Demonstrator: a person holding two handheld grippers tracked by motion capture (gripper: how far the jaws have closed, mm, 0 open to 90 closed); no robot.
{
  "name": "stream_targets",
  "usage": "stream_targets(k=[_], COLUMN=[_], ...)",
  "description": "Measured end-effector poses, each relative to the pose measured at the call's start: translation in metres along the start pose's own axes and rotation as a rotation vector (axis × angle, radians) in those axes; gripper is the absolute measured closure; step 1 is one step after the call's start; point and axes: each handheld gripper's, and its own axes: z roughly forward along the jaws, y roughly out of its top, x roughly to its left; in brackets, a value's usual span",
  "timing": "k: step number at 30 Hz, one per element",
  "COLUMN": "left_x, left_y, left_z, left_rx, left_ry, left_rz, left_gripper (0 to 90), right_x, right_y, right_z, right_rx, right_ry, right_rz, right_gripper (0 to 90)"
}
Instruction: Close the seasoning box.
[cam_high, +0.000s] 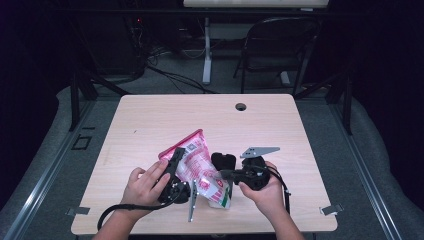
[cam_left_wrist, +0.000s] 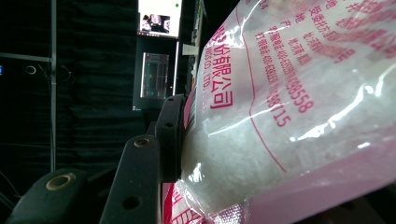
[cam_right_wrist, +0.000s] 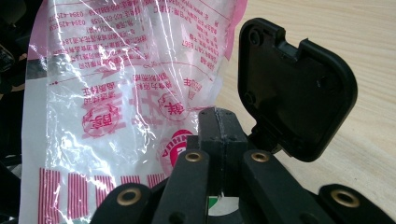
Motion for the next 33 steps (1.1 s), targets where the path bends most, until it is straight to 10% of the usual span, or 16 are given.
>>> stream_targets(k=[33], left_x=[0.0031], left_y=[0.0021], left_z=[-0.0008], left_rx=[-0.009], left_ry=[0.005], left_rz=[0.004], left_gripper=[63.8], right_x=[-0.0013], right_y=[0.0001], right_z=[0.0005], right_rx=[-0.001], right_ry=[-0.001], right_rz=[0.005], right_gripper=[90.0])
